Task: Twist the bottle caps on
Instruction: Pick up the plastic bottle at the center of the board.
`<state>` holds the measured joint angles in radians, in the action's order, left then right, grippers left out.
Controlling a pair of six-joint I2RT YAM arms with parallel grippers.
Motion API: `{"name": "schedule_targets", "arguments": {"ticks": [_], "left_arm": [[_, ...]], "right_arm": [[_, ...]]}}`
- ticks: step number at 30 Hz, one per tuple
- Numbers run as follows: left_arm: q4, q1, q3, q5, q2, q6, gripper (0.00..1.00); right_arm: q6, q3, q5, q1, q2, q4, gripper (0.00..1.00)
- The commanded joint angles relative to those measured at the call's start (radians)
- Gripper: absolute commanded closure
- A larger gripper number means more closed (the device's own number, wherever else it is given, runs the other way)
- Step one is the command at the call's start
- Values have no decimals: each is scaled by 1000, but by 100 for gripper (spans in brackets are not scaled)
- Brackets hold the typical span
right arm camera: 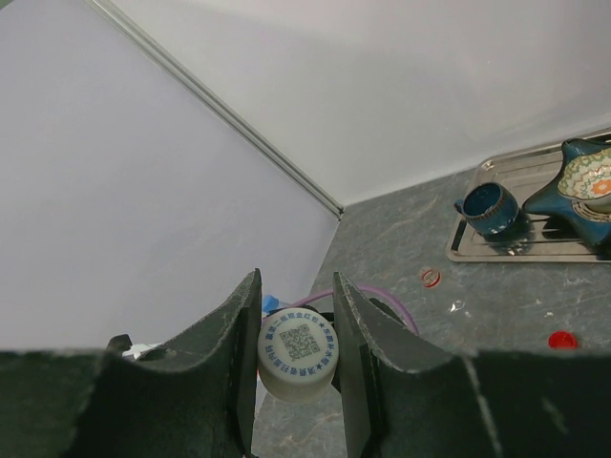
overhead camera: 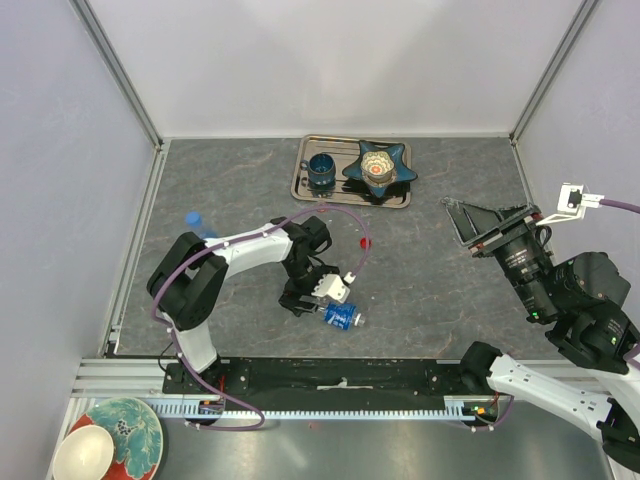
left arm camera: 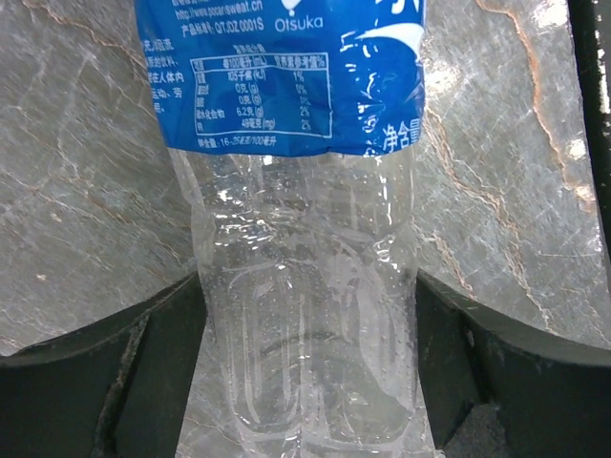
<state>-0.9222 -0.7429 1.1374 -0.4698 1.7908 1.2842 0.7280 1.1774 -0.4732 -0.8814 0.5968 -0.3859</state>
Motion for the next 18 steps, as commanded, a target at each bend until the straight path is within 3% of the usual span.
{"name": "schedule_targets", "arguments": {"ticks": [1,8,12,18], "left_arm": [[37,-3,-24,-1,-16,53,16],[69,-19,-53,8,-39,29,38],[89,-30,-62,13,-51,-3,57],[129,-50,-64,26,-91,-94,69]], "right_arm": [[-15,31,-15,-1,0,-8,78],[-15,27,-15,-1,3,-8,78],[-13,25,-10,-1,5,-8,78],[-13,27,-12,-1,8,-8,77]]}}
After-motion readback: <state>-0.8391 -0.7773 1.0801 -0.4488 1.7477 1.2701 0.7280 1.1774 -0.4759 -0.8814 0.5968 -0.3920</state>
